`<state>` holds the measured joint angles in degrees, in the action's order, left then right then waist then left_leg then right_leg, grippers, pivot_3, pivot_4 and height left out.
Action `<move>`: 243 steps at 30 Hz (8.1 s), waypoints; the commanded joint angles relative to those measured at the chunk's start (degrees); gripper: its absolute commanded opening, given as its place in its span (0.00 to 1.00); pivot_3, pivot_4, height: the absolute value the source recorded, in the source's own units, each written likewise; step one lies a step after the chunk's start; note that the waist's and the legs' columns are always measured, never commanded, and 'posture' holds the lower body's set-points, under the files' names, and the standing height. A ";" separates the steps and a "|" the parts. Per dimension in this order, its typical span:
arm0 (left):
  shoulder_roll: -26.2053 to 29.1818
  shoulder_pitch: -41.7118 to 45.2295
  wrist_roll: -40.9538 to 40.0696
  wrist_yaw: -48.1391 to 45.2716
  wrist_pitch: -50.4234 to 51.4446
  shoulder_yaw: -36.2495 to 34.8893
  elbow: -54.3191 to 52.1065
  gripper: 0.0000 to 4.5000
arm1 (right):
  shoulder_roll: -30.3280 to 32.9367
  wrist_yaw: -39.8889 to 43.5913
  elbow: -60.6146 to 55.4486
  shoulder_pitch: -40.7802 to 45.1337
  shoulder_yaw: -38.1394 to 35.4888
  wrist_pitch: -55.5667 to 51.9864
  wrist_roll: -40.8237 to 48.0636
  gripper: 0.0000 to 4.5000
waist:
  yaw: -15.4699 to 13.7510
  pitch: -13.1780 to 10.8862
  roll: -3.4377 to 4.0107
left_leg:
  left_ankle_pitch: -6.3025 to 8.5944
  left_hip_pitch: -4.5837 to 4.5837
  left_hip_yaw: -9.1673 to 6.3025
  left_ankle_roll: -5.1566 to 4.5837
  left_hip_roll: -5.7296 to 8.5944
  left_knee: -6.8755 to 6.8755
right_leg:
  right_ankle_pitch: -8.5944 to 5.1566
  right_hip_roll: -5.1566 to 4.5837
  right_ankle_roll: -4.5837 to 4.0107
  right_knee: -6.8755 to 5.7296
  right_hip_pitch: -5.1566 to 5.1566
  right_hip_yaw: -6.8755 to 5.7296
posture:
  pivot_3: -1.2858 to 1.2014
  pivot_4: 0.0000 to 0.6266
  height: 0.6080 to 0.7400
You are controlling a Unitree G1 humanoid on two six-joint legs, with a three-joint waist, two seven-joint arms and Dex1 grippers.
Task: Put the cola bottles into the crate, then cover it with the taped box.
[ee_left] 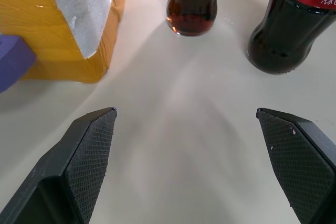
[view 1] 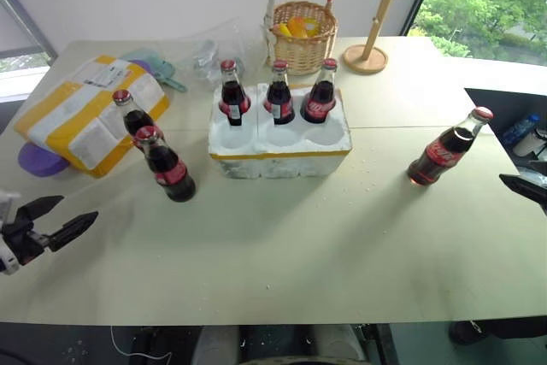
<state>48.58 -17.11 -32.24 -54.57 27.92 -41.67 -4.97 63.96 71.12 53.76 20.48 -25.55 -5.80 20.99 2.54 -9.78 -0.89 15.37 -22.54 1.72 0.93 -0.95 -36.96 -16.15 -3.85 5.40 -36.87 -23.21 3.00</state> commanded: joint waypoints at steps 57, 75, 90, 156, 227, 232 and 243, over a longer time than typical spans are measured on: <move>2.46 23.06 -2.06 -2.68 2.51 19.62 -4.76 0.99 | 5.88 -4.86 -76.00 14.92 2.04 -54.15 55.34 1.00 | -0.53 -0.28 0.28 | -0.04 -0.94 -0.07 -0.07 0.01 -0.35 | 0.14 0.09 0.26 -0.20 -0.83 -0.10 | 0.52 0.24 1.00; -4.07 28.21 3.45 0.66 -0.88 28.38 0.10 0.94 | 5.01 -7.99 -76.94 12.08 0.21 -53.82 56.54 1.00 | -0.58 -0.27 0.22 | -0.05 -0.94 -0.06 -0.09 0.01 -0.44 | 0.23 0.29 0.44 -0.30 -0.81 -0.17 | 0.52 0.24 1.00; 4.30 32.63 -10.63 -5.86 14.07 24.74 -11.29 0.63 | 4.72 -6.41 -77.24 6.67 -1.83 -51.25 53.82 1.00 | -1.57 -0.42 -0.06 | -0.05 -0.96 -0.07 -0.09 0.00 -0.51 | 0.24 0.40 0.46 -0.33 -0.81 -0.18 | 0.52 0.24 1.00; -10.33 63.37 -1.83 4.52 32.13 35.23 -14.44 1.00 | -0.07 -16.17 -77.62 2.57 0.10 -46.31 45.19 1.00 | -1.55 -0.52 -0.21 | 0.01 -1.73 -0.36 -0.24 -0.01 -1.37 | 0.45 0.64 0.85 -0.50 -1.13 -0.27 | 0.52 0.24 1.00; -14.46 79.10 12.24 1.50 13.36 50.04 18.74 0.60 | -2.52 -22.34 -78.81 2.06 -2.78 -48.43 49.07 1.00 | -2.86 -0.66 -0.56 | 0.12 -1.99 -0.35 -0.42 0.10 -2.15 | 0.53 0.57 0.99 -0.71 -1.07 -0.38 | 0.52 0.24 1.00; -16.29 74.39 12.95 0.48 12.27 52.19 15.96 0.60 | -3.23 -24.10 -79.52 0.66 -3.53 -48.06 49.55 1.00 | -3.13 -0.59 -0.45 | 0.12 -1.73 -0.34 -0.42 0.10 -2.18 | 0.53 0.54 0.99 -0.70 -0.74 -0.34 | 0.52 0.24 1.00; -17.37 71.86 15.13 1.86 11.08 51.81 15.58 0.60 | -4.30 -24.38 -78.73 0.60 -2.45 -47.00 48.14 1.00 | -3.13 -0.65 -0.54 | 0.15 -2.01 -0.35 -0.48 0.09 -2.19 | 0.53 0.55 1.00 -0.68 -1.04 -0.34 | 0.52 0.24 1.00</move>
<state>31.44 54.33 -17.76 -53.33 41.32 11.25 12.37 59.65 46.62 -24.56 20.58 -27.21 -54.15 69.07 -0.59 -10.43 -1.43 15.53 -24.54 1.38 0.45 -0.85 -39.15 -15.62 -3.31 6.41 -37.56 -24.25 2.66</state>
